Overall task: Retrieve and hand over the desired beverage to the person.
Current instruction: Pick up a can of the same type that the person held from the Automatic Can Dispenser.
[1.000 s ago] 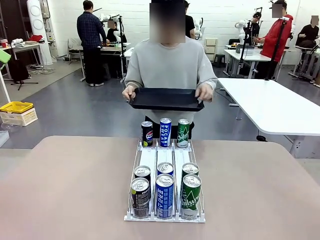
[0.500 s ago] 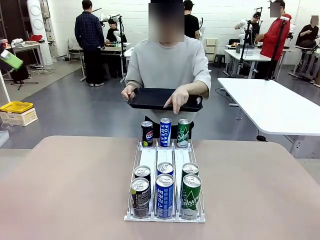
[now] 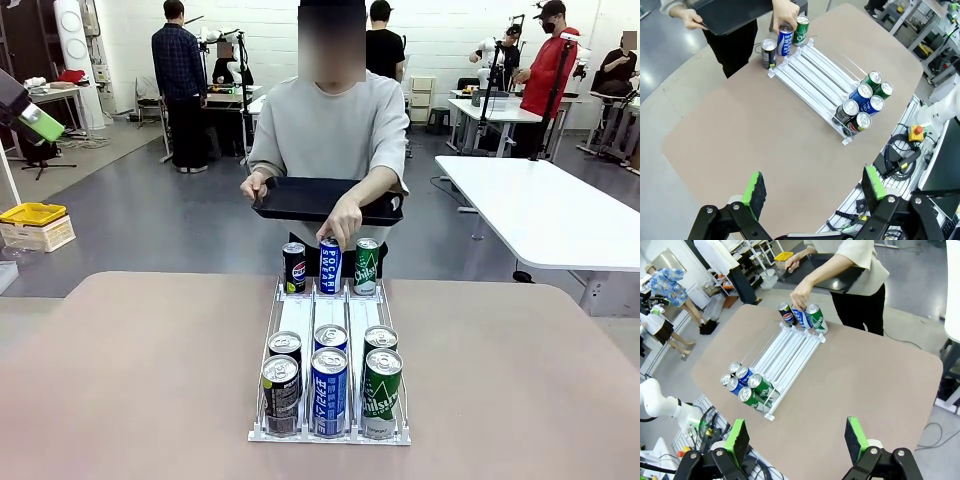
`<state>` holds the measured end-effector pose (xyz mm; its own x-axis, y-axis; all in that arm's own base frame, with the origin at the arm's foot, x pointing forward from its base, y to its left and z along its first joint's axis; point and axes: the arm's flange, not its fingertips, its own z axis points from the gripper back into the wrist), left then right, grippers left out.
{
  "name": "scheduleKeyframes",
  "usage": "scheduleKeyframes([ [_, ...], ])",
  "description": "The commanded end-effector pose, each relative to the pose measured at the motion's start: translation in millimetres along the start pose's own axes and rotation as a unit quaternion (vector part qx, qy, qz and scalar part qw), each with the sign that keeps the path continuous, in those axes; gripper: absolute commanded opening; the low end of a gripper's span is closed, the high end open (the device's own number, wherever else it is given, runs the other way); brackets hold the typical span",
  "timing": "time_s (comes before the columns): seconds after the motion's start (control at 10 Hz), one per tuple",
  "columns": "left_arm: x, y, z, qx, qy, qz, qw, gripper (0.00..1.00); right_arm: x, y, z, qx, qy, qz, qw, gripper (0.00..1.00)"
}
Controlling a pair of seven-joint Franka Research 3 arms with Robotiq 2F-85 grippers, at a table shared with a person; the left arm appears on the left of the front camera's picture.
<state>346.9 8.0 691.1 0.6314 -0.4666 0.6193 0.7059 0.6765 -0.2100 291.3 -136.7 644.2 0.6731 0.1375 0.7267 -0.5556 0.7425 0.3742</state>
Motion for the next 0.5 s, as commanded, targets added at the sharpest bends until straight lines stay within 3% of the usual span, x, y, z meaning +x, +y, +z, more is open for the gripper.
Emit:
scheduleKeyframes([
  [0.0, -2.2, -1.6, 0.5, 0.000, 0.000, -0.002, 1.000, 1.00, 2.6, -0.5, 0.1, 0.016, -0.009, 0.005, 1.000, 1.00],
  [0.4, -2.2, -1.6, 0.5, 0.000, 0.000, -0.002, 1.000, 1.00, 2.6, -0.5, 0.1, 0.016, -0.009, 0.005, 1.000, 1.00],
])
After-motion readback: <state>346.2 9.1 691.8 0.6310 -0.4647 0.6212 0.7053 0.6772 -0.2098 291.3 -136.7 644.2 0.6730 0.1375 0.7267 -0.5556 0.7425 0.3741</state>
